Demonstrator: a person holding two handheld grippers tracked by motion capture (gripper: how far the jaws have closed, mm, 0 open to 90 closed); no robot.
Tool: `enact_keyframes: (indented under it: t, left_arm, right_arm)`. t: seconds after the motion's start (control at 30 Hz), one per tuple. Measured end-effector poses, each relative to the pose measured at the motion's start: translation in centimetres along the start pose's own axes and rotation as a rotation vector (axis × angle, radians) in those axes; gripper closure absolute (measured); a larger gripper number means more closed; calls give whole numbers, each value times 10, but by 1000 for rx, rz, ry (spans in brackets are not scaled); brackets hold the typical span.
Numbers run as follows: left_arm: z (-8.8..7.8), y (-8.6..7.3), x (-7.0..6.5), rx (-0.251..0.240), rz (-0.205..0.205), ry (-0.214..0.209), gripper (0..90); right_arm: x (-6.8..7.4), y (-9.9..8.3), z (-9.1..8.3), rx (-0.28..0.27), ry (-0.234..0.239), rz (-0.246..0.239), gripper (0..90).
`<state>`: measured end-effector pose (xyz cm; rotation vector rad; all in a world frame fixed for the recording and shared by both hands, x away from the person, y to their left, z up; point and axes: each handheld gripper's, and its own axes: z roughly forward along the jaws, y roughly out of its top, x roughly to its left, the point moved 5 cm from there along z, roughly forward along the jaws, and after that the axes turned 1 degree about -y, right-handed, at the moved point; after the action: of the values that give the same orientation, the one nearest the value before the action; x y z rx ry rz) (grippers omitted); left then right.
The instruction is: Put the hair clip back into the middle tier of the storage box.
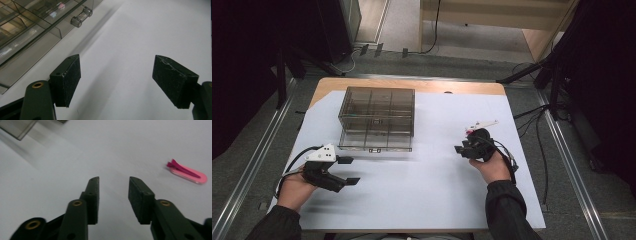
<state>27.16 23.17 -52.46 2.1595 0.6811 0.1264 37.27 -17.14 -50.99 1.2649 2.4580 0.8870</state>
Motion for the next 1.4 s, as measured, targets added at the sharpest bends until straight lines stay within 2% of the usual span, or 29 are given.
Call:
enact_keyframes:
  t: [0.2, 0.27, 0.4, 0.6, 0.63, 0.73, 0.8, 0.87, 1.13, 1.23, 1.33, 1.4]
  left_arm:
    - [1, 0, -1, 3, -3, -4, 237]
    - [1, 0, -1, 4, -2, -5, 238]
    - [0, -1, -2, 4, -4, 1, 238]
    - [-2, -4, -3, 6, -7, 2, 239]
    - [-3, -5, -4, 4, -7, 6, 239]
    - [-5, -6, -4, 3, -10, 9, 239]
    - [-7, -8, -4, 4, -12, 13, 239]
    - [-8, -9, -4, 4, -15, 16, 239]
    - [-13, -13, -6, -1, -27, 25, 239]
    - [-14, -14, -6, -2, -28, 31, 239]
    - [-15, -16, -7, 2, -32, 29, 239]
    - [-15, -17, -7, 3, -34, 34, 239]
  right_arm:
    - [-22, -7, 0, 36, -30, 75, 765]
    - [-26, -8, 1, 44, -33, 79, 789]
    - [-44, -10, 3, 57, -67, 119, 900]
    - [-59, -8, 9, 68, -104, 150, 900]
    - [-66, -7, 11, 76, -119, 167, 900]
    - [-73, -6, 14, 80, -127, 199, 900]
    - [-78, -6, 16, 93, -154, 196, 900]
    - [-82, -5, 18, 90, -158, 210, 900]
    - [-94, -1, 24, 107, -188, 214, 900]
    - [-95, 0, 26, 112, -189, 214, 900]
    - [-94, 3, 31, 125, -196, 192, 900]
    - [-95, 5, 33, 121, -197, 199, 900]
